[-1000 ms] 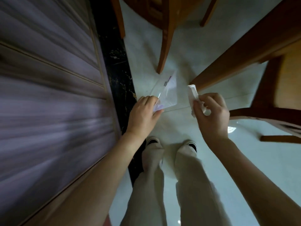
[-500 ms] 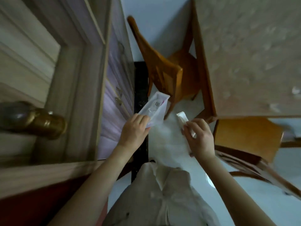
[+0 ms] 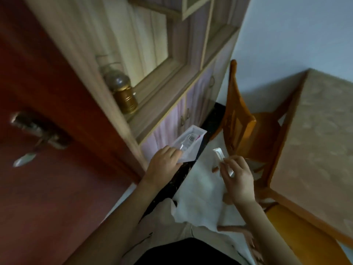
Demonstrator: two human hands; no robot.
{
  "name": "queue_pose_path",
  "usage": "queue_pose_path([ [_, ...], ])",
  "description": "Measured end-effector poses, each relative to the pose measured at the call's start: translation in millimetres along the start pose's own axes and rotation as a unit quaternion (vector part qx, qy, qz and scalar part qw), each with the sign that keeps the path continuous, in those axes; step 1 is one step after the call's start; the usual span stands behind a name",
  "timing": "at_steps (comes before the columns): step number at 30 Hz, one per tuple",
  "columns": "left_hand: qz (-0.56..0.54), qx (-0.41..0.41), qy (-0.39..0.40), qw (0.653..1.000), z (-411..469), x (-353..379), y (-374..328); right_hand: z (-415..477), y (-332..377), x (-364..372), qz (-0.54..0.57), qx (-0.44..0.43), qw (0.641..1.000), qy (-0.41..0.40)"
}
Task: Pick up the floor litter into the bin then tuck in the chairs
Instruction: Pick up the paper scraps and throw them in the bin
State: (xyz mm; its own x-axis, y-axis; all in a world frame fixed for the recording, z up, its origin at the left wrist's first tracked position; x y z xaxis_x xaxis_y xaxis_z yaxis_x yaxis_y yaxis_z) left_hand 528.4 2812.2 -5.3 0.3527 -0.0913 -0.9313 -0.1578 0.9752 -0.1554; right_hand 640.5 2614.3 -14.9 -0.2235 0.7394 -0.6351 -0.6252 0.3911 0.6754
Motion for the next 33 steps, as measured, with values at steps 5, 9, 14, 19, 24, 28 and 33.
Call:
queue_pose_path([
  [5,0.035,-0.127,-0.002,0.991,-80.3,-18.5,-11.1,-23.3,22.4,19.7,0.05,-0.082,0.99,0.098],
  [9,0.056,-0.245,-0.041,0.967,-158.0,-48.7,-21.5,-49.3,50.6,41.1,0.094,-0.122,0.974,0.165],
  [14,0.079,-0.38,-0.056,0.92,-248.1,-83.2,-30.4,-81.2,106.6,72.7,0.158,-0.184,0.939,0.243],
  [19,0.088,-0.523,-0.115,0.84,-355.5,-121.7,-50.8,-135.1,176.4,109.0,0.19,-0.264,0.88,0.347],
  [24,0.135,-0.618,-0.142,0.762,-475.3,-153.2,-99.0,-219.5,249.7,133.7,0.219,-0.346,0.817,0.407],
  [28,0.168,-0.672,-0.142,0.707,-579.7,-172.3,-153.1,-316.2,300.5,138.4,0.24,-0.371,0.774,0.453],
  [33,0.195,-0.727,-0.145,0.642,-709.5,-203.5,-234.6,-456.6,353.3,132.3,0.263,-0.388,0.717,0.515],
])
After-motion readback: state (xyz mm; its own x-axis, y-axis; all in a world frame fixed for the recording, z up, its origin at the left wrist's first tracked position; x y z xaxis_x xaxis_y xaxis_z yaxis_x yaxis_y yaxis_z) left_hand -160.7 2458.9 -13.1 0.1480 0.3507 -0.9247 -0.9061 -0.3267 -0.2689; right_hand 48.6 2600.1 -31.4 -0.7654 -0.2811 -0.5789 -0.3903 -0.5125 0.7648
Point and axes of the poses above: each hand's wrist, its own z-axis towards the middle knuckle, its own x-axis out of the palm, y = z × x, the point moved 6 cm from there along z, towards the middle knuckle, and after that the axes turned 10 degrees about z, right-handed, at the moved point
